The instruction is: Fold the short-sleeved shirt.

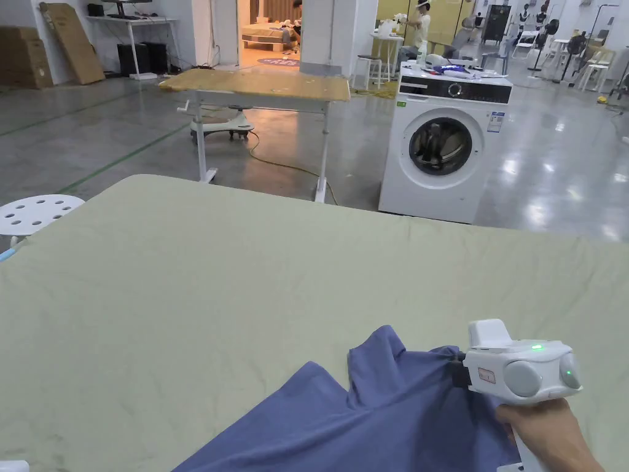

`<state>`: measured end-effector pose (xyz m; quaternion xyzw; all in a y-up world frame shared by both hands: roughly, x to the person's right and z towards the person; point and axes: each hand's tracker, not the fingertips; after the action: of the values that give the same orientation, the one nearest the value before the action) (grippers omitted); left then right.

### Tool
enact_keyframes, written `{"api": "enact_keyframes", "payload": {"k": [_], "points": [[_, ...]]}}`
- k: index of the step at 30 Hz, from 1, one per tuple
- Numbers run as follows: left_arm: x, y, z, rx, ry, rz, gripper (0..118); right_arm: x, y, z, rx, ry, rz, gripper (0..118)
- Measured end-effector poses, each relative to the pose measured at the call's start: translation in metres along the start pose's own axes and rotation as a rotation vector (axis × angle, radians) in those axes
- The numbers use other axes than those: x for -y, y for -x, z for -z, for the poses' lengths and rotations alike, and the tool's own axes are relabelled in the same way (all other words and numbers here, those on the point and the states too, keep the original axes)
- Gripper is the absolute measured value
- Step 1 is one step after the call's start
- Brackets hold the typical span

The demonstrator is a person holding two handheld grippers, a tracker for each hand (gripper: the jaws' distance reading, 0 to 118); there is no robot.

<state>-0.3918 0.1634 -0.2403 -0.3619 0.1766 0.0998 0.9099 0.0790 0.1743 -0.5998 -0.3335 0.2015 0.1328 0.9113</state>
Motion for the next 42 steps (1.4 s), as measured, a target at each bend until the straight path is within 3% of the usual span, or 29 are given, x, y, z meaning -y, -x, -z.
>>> {"api": "enact_keyframes", "payload": {"k": [4,9,17,23,33,42], "points": [[-0.018,-0.015,-0.014,0.03,-0.067,0.058,0,0.0,-0.007,-0.056,0.08,-0.102,-0.004,3],[-0.06,-0.029,-0.027,0.088,-0.198,0.063,0,-0.003,-0.031,-0.115,0.147,-0.215,0.064,3],[-0.178,-0.078,-0.053,0.158,-0.358,0.098,0,-0.034,-0.082,-0.204,0.287,-0.361,0.129,3],[-0.263,-0.113,-0.074,0.175,-0.47,0.155,0,-0.073,-0.109,-0.26,0.368,-0.45,0.116,3],[-0.364,-0.139,-0.112,0.205,-0.554,0.149,0,-0.148,-0.129,-0.309,0.44,-0.565,0.155,3],[-0.437,-0.162,-0.115,0.148,-0.589,0.177,0,-0.227,-0.138,-0.312,0.483,-0.617,0.12,3]]}}
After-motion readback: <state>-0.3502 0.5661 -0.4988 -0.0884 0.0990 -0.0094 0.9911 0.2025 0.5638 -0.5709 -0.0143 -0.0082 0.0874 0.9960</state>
